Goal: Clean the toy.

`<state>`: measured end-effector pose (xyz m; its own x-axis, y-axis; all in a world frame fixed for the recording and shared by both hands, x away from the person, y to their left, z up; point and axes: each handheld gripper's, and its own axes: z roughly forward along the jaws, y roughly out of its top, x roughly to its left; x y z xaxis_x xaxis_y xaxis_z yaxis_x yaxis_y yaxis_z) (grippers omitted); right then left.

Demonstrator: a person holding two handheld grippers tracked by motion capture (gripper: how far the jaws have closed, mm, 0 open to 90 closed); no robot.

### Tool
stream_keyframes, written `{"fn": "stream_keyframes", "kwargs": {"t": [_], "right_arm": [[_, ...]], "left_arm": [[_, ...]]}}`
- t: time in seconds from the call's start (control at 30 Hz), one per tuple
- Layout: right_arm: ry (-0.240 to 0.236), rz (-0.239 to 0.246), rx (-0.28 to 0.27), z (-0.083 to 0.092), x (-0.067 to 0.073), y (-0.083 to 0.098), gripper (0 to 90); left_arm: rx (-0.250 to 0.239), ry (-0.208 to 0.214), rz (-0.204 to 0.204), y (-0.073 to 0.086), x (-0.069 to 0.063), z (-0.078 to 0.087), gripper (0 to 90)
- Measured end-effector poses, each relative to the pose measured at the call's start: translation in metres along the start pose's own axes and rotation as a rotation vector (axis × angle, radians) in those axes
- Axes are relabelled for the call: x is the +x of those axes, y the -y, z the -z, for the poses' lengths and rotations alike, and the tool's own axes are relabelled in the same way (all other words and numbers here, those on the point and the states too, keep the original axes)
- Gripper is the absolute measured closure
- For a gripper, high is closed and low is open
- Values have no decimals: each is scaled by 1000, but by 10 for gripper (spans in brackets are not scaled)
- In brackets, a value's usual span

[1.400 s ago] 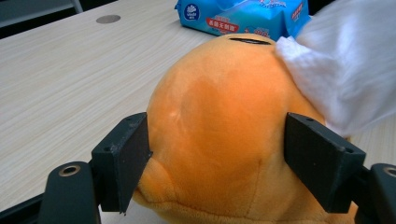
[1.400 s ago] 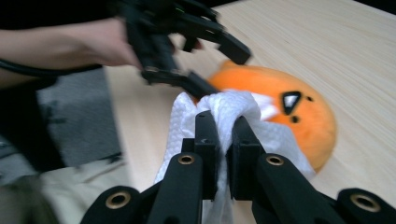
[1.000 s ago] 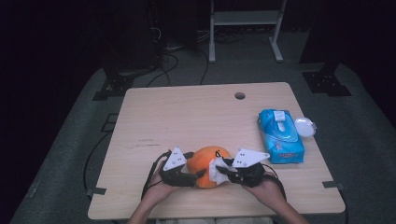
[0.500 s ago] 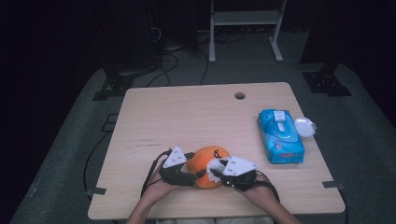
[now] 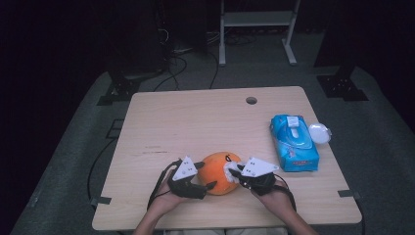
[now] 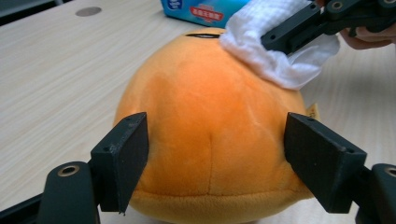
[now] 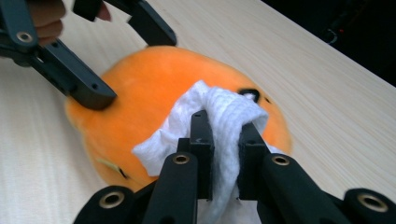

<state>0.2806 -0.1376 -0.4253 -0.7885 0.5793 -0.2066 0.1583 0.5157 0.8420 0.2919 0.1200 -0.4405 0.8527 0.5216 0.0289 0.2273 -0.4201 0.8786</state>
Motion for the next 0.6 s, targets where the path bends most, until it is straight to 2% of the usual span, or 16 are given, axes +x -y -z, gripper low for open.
{"fn": "stream_keyframes", "kwargs": {"t": [0.13, 0.2, 0.23, 0.3, 0.37, 0.4, 0.5, 0.57, 0.6], "right_arm": [[-13, -18, -13, 2, 2, 1, 805], [-69, -32, -36, 1, 10, 0, 805], [-84, -6, -31, -1, 18, -2, 805], [-78, 9, -26, -1, 19, -3, 804], [-62, -15, -28, 2, 8, -2, 805], [-62, -15, -28, 2, 8, -2, 805], [-1, -47, -9, 6, -8, 7, 805], [-7, -85, -1, 10, -15, 16, 805], [-24, -94, -7, 11, -12, 17, 805]], "left_arm": [[15, -12, -8, 1, -1, -3, 233], [14, -11, -3, 3, 0, -3, 234], [20, -10, -6, 3, 2, -3, 234], [12, -6, 4, 5, 4, -2, 235], [3, -2, 27, 6, 7, -1, 240], [0, 1, 34, 6, 8, -1, 240], [-6, 9, 56, 8, 12, 0, 240], [-4, 11, 62, 9, 14, 0, 240], [-3, 11, 59, 9, 14, 0, 240]]}}
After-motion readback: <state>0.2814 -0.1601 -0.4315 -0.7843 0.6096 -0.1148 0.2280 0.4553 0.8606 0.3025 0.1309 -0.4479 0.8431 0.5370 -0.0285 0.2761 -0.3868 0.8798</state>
